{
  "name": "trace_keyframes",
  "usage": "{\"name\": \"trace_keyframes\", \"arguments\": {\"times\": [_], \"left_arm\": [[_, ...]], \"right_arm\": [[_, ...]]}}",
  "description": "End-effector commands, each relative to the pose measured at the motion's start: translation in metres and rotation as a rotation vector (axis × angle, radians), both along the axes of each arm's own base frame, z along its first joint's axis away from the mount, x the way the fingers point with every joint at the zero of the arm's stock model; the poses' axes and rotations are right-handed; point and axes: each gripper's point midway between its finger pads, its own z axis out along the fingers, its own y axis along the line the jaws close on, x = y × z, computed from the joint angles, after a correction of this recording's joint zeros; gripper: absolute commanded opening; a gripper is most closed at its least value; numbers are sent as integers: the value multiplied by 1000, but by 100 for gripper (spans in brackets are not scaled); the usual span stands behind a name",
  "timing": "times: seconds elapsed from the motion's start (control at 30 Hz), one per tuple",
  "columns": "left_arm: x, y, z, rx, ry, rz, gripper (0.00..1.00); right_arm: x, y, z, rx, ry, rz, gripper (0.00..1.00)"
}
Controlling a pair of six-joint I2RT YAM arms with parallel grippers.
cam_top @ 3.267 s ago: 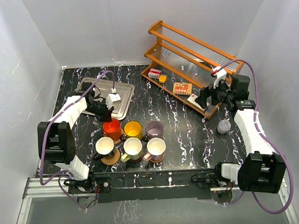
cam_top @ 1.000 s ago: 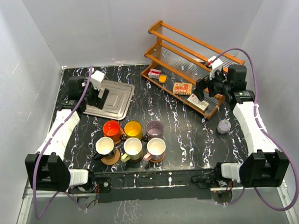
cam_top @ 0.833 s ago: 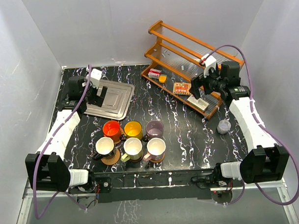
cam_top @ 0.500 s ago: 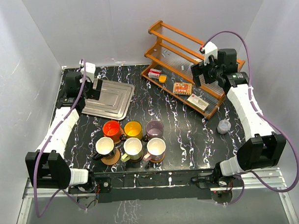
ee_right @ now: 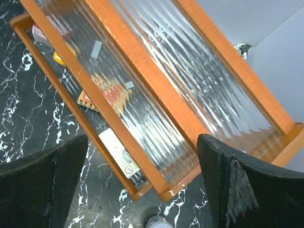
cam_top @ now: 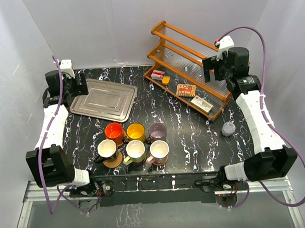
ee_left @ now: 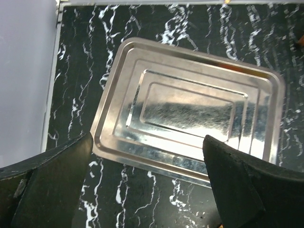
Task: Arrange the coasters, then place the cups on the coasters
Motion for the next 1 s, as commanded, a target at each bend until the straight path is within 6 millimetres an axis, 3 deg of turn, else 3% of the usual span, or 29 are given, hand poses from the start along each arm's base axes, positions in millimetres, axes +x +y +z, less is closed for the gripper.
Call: {"name": "trace_keyframes", "arguments": {"times": [0.0,0.2,0.3,0.43,0.53,0.73,0.97], "left_arm": [[-4,-20,50,-56,-170,-74,99],[-11,-21,64,-40,-231,-78,99],[-18,-20,71,-43,-288,-59,99],[-24,-25,85,-48,-338,-79,99],[-23,-26,82,-49,-300,-90,99],[-27,-49,82,-111,-312,-195,99],[-41,-51,87,-71,-310,-218,99]], "right_arm": [[5,2,63,36,-180,7,98],[-11,25,80,64,-268,147,98],[-14,20,78,91,-300,107,98],[-19,12,73,82,-360,66,98],[-19,15,62,59,-333,93,98],[-23,20,45,21,-321,150,99],[-34,14,37,25,-333,124,98]]}}
